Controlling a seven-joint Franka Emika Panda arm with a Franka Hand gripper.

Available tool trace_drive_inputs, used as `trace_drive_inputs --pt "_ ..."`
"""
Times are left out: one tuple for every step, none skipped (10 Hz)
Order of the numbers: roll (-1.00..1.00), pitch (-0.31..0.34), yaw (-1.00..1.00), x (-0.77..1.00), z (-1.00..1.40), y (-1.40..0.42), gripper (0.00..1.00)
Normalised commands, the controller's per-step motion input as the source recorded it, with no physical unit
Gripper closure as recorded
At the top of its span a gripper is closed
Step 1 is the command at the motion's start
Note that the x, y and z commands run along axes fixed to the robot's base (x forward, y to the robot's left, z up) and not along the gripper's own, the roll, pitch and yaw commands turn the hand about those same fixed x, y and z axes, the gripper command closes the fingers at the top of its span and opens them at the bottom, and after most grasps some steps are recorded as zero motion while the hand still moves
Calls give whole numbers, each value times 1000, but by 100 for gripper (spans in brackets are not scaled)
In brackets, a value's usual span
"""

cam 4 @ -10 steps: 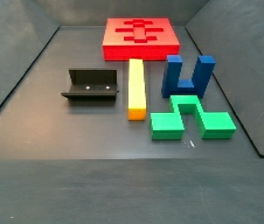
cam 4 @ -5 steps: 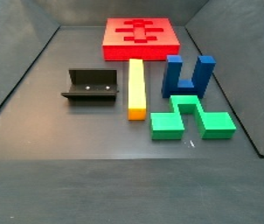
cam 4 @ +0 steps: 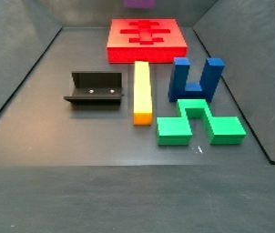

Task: Pick up the purple object. Move up. Place the purple object on the fixture. Regrasp the purple object. Move to above the board. Insert the purple object.
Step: Insert the purple object.

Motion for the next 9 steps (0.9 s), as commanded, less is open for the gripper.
trace_drive_inputs --pt "337 11 0 337 -391 60 100" --pt "287 19 0 191 -406 0 100" --pt "217 53 0 0 -309 0 100" --pt "100 54 -29 -111 -203 0 100" --pt "44 33 -97 -189 -154 0 100" --pt "0 10 -103 -226 -126 0 100" --pt "0 0 -83 -220 -180 0 100" --pt "0 0 -57 -171 -163 0 100" --pt "53 0 -49 -151 -149 0 100"
